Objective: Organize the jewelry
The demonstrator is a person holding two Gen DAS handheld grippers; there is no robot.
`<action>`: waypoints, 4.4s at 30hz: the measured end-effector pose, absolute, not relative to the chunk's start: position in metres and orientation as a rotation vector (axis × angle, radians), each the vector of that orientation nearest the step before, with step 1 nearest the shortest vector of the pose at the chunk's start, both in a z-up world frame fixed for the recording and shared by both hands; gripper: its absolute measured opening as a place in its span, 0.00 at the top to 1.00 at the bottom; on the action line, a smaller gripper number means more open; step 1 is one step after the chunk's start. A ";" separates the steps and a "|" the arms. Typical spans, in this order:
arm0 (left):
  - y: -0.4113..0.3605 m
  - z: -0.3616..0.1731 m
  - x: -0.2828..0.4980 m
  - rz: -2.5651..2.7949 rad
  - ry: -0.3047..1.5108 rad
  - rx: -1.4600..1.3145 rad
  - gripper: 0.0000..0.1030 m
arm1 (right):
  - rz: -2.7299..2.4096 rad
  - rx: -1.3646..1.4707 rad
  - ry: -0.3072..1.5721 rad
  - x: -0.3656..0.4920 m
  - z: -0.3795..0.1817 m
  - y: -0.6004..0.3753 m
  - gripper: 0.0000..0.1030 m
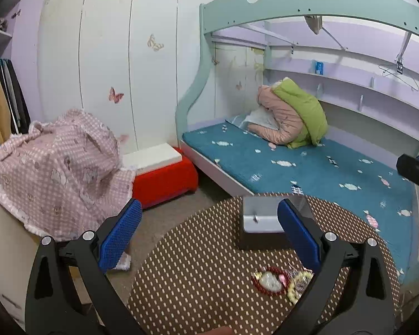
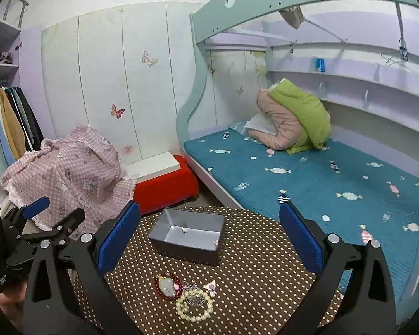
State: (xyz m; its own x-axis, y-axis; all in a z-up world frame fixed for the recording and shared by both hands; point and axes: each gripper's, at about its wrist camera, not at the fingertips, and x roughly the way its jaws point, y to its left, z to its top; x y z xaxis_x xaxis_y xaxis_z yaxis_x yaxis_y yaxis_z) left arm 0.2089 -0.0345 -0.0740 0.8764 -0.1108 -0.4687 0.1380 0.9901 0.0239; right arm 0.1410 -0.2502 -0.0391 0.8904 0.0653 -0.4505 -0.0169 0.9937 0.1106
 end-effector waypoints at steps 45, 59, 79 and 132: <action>-0.058 -0.232 0.245 -0.171 0.876 0.107 0.05 | -0.018 0.076 0.863 0.147 -0.177 -0.251 0.07; -0.071 -0.262 0.287 -0.178 0.948 0.130 0.06 | 0.010 0.054 0.952 0.164 -0.207 -0.244 0.07; -0.083 -0.257 0.272 -0.365 0.945 0.108 0.93 | 0.105 -0.052 1.022 0.177 -0.234 -0.214 0.76; -0.061 -0.118 0.197 -0.491 0.611 0.077 0.93 | 0.398 0.245 0.759 0.140 -0.143 -0.248 0.92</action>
